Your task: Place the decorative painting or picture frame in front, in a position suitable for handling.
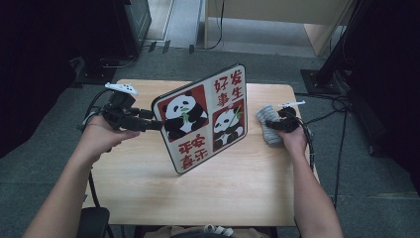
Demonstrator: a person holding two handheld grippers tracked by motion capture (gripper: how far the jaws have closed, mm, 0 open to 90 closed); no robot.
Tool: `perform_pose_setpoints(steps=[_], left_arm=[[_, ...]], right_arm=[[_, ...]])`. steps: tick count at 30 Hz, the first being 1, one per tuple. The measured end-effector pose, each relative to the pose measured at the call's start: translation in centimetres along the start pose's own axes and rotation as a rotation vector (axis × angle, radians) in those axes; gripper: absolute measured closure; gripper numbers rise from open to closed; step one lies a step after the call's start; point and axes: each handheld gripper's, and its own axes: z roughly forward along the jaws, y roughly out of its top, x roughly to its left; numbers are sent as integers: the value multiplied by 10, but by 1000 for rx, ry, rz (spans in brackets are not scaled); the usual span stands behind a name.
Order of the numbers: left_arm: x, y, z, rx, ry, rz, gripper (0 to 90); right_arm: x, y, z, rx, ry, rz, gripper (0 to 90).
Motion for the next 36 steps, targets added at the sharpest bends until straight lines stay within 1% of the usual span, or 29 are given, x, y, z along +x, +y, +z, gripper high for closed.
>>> perform_pose_setpoints(steps=[4, 6, 9, 11, 12, 13, 14, 15, 18, 20, 21, 23, 24, 25, 26, 29, 30, 32, 33, 34, 36], left_arm=[[0, -4, 3, -5, -4, -6, 347], [0, -6, 4, -9, -4, -7, 347], [0, -10, 6, -12, -2, -3, 347], [0, -13, 7, -18, 0, -2, 347], [1, -15, 8, -20, 0, -1, 347], [0, -18, 9, -24, 8, -3, 347], [0, -19, 9, -27, 9, -3, 347], [0, -21, 10, -30, 6, -6, 348], [1, -26, 13, -25, 10, -13, 349], [2, -28, 15, -28, 12, -16, 349], [2, -29, 15, -32, 11, -20, 349], [2, -32, 16, -43, 10, -24, 350], [2, -33, 17, -45, 12, -27, 350], [2, -34, 18, -44, 20, -24, 351], [1, -36, 19, -53, 28, -17, 353], [0, -38, 21, -66, 13, -18, 359], [-1, -39, 23, -65, 8, -20, 359], [-1, -40, 26, -54, 1, -20, 359], [-1, -41, 28, -53, 1, -21, 360], [0, -42, 30, -54, -8, -23, 362], [1, -43, 34, -53, -12, -24, 365]], right_arm=[[-1, 3, -8, -3, 10, 10, 662], [-2, 5, -15, -22, 19, 10, 661], [0, 8, -24, -38, 38, 15, 660], [3, 11, -31, -44, 62, 7, 659], [3, 11, -32, -44, 65, 4, 657], [6, 12, -35, -40, 78, -1, 656], [10, 13, -39, -32, 84, -19, 656], [13, 13, -42, -30, 90, -26, 656], [20, 17, -51, -34, 111, -62, 657], [23, 19, -56, -41, 121, -65, 658], [25, 20, -60, -52, 137, -60, 658], [27, 22, -65, -59, 141, -61, 658], [29, 24, -68, -66, 138, -80, 658], [31, 25, -70, -71, 137, -83, 657], [33, 27, -74, -79, 145, -92, 656], [38, 33, -83, -119, 230, -59, 656], [41, 36, -87, -129, 239, -56, 656], [48, 41, -94, -132, 228, -80, 656], [52, 44, -97, -132, 219, -99, 655], [54, 45, -99, -131, 216, -107, 656], [59, 48, -103, -127, 214, -124, 656]])
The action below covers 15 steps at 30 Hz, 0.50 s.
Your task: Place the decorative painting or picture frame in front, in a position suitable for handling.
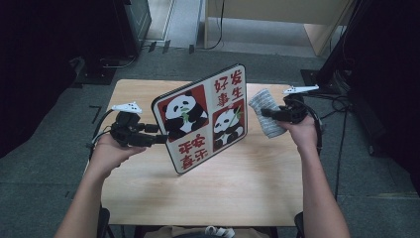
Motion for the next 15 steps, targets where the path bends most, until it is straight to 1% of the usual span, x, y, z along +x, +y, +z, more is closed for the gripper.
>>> perform_pose_setpoints(steps=[4, 9, 15], left_arm=[[1, -1, 8, 2, -11, -4, 370], [4, 0, 15, 1, -16, -10, 374], [4, 1, 20, -11, -24, -4, 375]], right_arm=[[8, 6, -3, 13, -11, -27, 656], [13, 10, -7, 1, -2, -45, 654], [15, 13, -10, 2, -8, -44, 653]])
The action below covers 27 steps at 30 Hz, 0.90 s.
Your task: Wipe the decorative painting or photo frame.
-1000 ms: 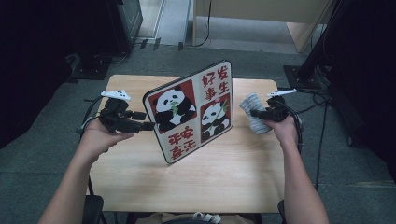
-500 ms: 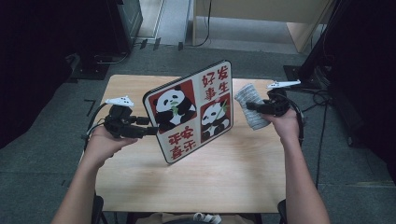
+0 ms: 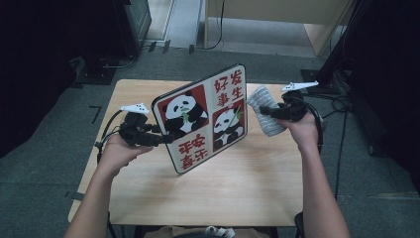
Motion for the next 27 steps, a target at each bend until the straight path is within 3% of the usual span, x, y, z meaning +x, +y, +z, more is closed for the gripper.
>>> perform_pose_setpoints(steps=[13, 20, 27], left_arm=[[2, 3, 7, -37, -7, 8, 490], [3, 3, 11, -41, -10, -17, 560], [3, 1, 11, -78, -9, -15, 626]], right_arm=[[10, 11, -5, -8, 13, -23, 649], [19, 20, -7, -3, 26, -41, 652], [26, 30, -12, -44, 34, -58, 650]])
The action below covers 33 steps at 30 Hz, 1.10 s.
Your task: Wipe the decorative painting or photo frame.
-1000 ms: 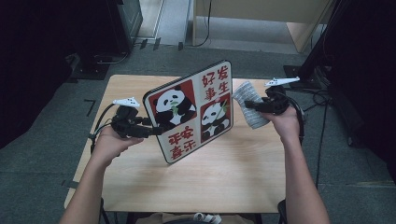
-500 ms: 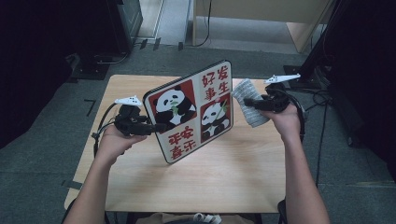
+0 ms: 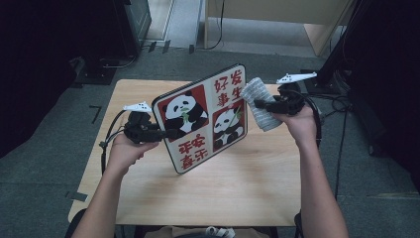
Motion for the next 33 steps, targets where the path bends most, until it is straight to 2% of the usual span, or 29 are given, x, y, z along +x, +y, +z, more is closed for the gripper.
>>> perform_pose_setpoints(steps=[9, 14, 20, 27, 33], left_arm=[[-2, 0, 1, -53, -17, 9, 710], [-2, 0, 0, -61, -22, 11, 771], [1, 0, 0, -67, -54, 6, 786], [2, -1, 0, -72, -67, 19, 795], [3, 0, 0, -69, -74, 33, 799]], right_arm=[[7, 14, 2, -15, 11, -30, 650], [9, 24, 3, -23, 8, -57, 649], [11, 45, 0, -21, -5, -79, 648], [17, 72, -7, -48, -31, -101, 644], [16, 76, 3, -24, -32, -102, 641]])
